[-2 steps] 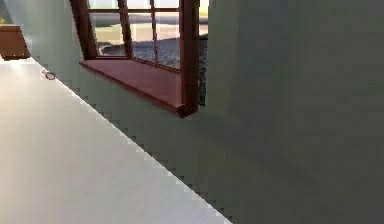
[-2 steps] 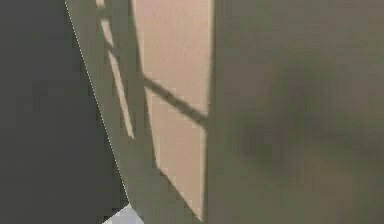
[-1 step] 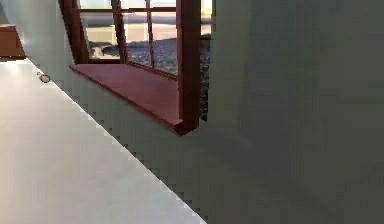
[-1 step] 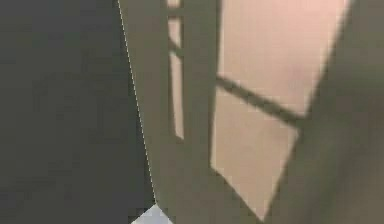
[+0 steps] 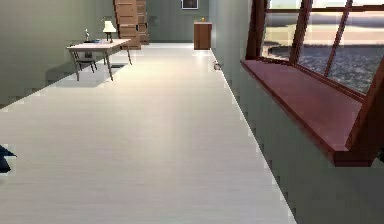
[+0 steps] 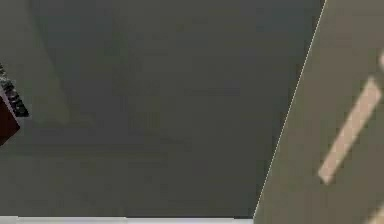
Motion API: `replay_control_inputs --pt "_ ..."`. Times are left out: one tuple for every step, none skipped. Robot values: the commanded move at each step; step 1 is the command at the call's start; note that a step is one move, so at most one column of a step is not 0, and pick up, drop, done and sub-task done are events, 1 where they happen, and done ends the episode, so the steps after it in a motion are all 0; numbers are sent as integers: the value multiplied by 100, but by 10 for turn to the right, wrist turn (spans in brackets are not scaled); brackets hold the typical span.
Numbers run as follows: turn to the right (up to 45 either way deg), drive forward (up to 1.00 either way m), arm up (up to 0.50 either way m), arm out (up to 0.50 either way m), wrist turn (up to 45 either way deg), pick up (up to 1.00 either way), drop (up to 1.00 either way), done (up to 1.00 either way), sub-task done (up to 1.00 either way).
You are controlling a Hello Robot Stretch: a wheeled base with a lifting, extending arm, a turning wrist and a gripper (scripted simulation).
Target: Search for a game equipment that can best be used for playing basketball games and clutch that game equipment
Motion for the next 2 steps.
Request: replay_control_inputs --pt "-210 0 0 0 0 0 0 0 0" --pt "0 25 0 0 0 0 0 0 0"
